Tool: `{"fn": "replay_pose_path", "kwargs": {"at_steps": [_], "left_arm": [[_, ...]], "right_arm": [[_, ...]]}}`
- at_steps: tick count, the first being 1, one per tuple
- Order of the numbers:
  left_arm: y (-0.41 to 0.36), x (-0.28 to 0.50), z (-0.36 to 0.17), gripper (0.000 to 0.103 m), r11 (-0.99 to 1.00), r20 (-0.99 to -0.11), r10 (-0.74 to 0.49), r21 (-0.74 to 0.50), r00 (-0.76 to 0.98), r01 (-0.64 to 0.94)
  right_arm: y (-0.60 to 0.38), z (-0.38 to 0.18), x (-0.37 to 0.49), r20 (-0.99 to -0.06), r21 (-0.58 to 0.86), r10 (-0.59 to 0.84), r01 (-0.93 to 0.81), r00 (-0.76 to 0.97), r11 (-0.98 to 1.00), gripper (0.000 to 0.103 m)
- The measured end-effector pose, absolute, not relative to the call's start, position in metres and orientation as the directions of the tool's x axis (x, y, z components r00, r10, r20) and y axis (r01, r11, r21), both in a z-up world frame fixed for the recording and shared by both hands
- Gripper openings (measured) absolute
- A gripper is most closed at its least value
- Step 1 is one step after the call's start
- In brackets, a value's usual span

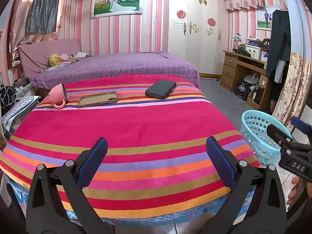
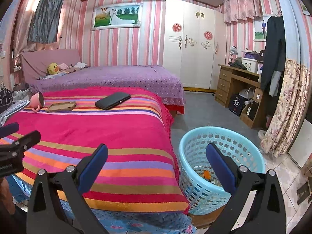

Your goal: Collect trash

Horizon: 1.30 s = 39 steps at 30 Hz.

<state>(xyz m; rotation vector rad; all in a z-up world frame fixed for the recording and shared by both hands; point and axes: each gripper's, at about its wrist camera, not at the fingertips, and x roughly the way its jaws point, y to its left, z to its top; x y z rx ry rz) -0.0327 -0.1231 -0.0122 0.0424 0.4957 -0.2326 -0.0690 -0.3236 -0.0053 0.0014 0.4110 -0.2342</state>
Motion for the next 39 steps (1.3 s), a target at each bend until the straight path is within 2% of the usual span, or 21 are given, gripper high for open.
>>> {"fn": "replay_pose_path", "kwargs": {"at_steps": [39], "left_arm": [[-0.120, -0.036, -0.008, 0.097, 0.976, -0.408, -0.192, 0.015, 0.893, 0.216]], "right_arm": [[-0.320, 0.007, -0.065, -0.341, -0.053, -0.215, 0.210, 0.915, 0.976, 0.098]]}}
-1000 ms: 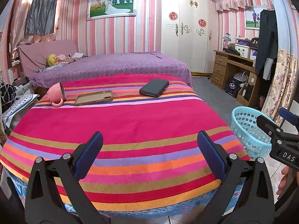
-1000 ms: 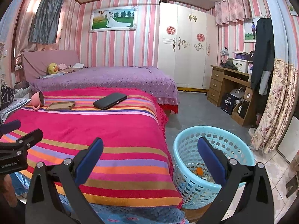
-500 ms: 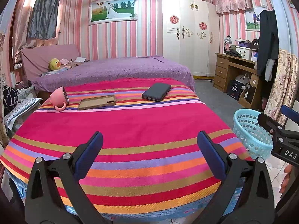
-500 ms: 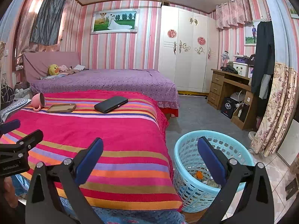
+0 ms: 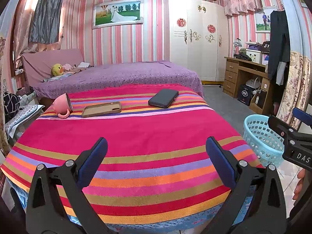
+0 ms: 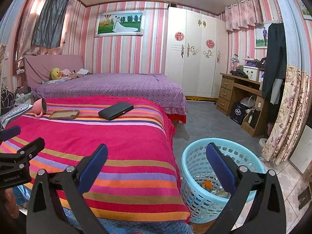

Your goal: Collect trash

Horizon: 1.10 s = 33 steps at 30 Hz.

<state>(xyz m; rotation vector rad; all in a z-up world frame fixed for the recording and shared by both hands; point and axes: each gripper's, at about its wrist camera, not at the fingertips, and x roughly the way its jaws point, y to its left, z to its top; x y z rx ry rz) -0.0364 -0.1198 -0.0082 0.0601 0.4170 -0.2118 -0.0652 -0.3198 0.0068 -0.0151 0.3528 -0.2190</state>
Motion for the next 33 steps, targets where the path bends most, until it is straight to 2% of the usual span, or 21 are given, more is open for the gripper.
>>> {"fn": "replay_pose_path", "kwargs": {"at_steps": [33], "left_arm": [[-0.1194, -0.0372, -0.0077, 0.097, 0.977, -0.404, -0.188, 0.015, 0.895, 0.212]], "right_arm": [[-0.3194, 0.0089, -0.0634, -0.331, -0.061, -0.216, 0.207, 0.919, 0.976, 0.098]]}}
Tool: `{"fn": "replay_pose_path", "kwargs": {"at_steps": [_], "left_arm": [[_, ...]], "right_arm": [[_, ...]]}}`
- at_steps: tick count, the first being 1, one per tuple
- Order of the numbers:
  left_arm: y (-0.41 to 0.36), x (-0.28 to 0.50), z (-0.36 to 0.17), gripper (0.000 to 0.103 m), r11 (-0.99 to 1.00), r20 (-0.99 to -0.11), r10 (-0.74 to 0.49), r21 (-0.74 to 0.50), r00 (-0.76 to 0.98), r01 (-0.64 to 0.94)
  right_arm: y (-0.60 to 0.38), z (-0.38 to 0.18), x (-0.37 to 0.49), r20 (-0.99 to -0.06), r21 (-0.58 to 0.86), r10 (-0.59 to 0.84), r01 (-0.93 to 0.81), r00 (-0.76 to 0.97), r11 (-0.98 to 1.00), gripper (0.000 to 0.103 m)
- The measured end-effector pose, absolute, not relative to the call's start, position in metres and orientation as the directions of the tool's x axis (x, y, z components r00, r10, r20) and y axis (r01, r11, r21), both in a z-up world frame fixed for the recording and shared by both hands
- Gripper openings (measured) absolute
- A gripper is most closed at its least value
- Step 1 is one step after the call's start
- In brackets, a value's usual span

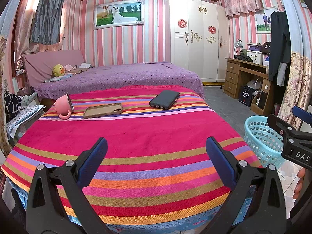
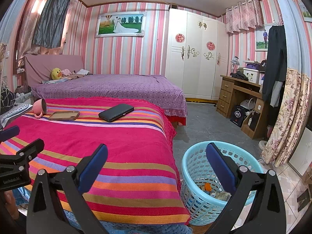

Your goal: Collect trash

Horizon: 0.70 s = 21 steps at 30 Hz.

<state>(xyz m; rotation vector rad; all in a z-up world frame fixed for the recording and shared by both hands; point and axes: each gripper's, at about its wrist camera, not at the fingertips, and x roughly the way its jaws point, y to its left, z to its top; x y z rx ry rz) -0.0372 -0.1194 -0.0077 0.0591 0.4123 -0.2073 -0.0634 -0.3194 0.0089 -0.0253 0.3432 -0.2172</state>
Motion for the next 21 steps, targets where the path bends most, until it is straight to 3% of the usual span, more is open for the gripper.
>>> {"fn": "replay_pose_path", "kwargs": {"at_steps": [21], "left_arm": [[-0.1187, -0.0367, -0.0069, 0.097, 0.978, -0.404, -0.185, 0.014, 0.896, 0.208]], "right_arm": [[-0.3195, 0.0084, -0.0630, -0.331, -0.062, -0.216, 0.207, 0.918, 0.976, 0.098]]}}
